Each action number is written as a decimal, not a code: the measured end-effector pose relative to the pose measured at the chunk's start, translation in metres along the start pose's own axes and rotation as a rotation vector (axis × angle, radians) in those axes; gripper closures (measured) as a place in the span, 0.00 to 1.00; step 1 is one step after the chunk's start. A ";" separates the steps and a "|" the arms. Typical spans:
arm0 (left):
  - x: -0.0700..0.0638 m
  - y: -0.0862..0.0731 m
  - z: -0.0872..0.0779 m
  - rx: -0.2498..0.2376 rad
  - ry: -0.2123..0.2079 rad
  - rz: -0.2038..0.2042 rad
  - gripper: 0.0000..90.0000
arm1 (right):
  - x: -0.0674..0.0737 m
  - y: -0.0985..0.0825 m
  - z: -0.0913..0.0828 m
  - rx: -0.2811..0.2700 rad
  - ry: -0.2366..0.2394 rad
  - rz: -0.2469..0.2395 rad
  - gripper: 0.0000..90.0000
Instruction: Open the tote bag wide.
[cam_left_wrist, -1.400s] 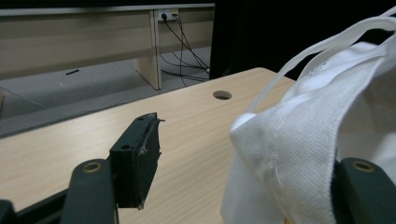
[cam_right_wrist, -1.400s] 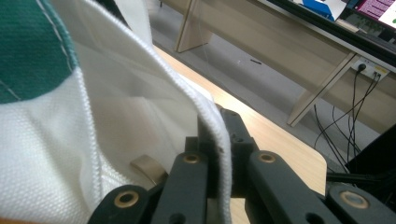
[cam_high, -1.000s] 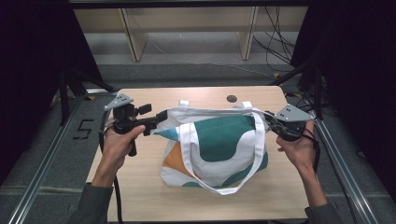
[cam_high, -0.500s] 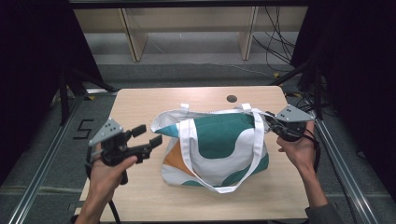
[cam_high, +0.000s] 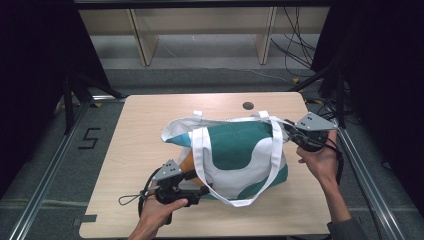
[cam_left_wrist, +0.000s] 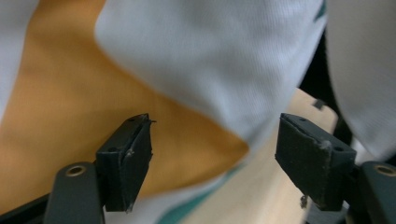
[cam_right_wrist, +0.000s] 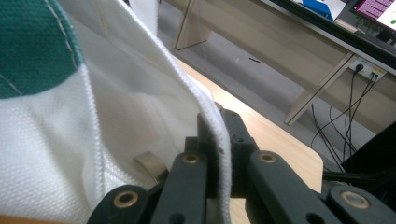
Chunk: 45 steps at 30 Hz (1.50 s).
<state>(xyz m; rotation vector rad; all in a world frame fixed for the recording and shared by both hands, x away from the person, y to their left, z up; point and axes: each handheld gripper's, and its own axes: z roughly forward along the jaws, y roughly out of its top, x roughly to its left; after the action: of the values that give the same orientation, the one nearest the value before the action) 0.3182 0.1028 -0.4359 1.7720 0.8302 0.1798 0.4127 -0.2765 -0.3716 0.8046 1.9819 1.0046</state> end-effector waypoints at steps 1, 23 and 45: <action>-0.005 0.001 0.008 0.024 0.027 0.027 0.31 | -0.001 0.001 -0.001 0.001 0.010 0.000 0.98; 0.015 -0.035 0.061 0.103 0.058 0.161 0.98 | 0.003 0.009 -0.004 -0.029 0.026 0.102 0.69; 0.014 -0.033 0.061 0.107 0.072 0.153 0.97 | 0.064 0.021 -0.059 0.036 0.439 0.179 0.55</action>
<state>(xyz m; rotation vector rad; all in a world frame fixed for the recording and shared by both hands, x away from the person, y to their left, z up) 0.3446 0.0681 -0.4917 1.9406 0.7671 0.3059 0.3343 -0.2381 -0.3518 0.8466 2.3313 1.3451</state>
